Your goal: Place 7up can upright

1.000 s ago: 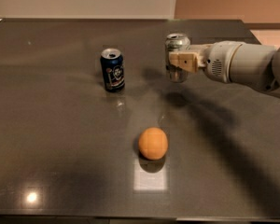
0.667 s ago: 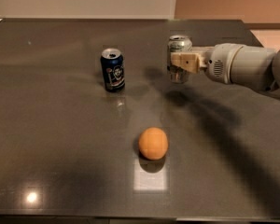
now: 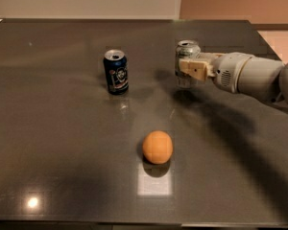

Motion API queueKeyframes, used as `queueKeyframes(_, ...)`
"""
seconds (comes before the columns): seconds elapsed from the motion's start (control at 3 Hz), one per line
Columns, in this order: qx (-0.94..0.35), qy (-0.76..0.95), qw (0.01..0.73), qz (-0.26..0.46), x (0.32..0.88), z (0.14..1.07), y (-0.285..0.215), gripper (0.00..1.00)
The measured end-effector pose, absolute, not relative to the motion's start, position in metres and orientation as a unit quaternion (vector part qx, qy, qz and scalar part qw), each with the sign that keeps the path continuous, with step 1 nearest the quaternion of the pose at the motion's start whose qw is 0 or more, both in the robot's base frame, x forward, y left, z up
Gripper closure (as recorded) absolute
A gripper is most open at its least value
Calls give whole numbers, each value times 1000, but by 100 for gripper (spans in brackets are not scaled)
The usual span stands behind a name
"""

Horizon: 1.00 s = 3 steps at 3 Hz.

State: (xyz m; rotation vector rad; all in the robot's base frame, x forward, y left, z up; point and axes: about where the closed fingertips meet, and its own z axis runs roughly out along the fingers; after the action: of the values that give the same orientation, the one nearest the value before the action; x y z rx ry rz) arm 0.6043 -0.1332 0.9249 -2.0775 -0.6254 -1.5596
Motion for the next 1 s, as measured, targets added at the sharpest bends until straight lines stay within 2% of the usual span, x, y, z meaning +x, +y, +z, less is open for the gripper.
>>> queueKeyframes(1.0,-731,-227,224,-603,614,913,-149,100)
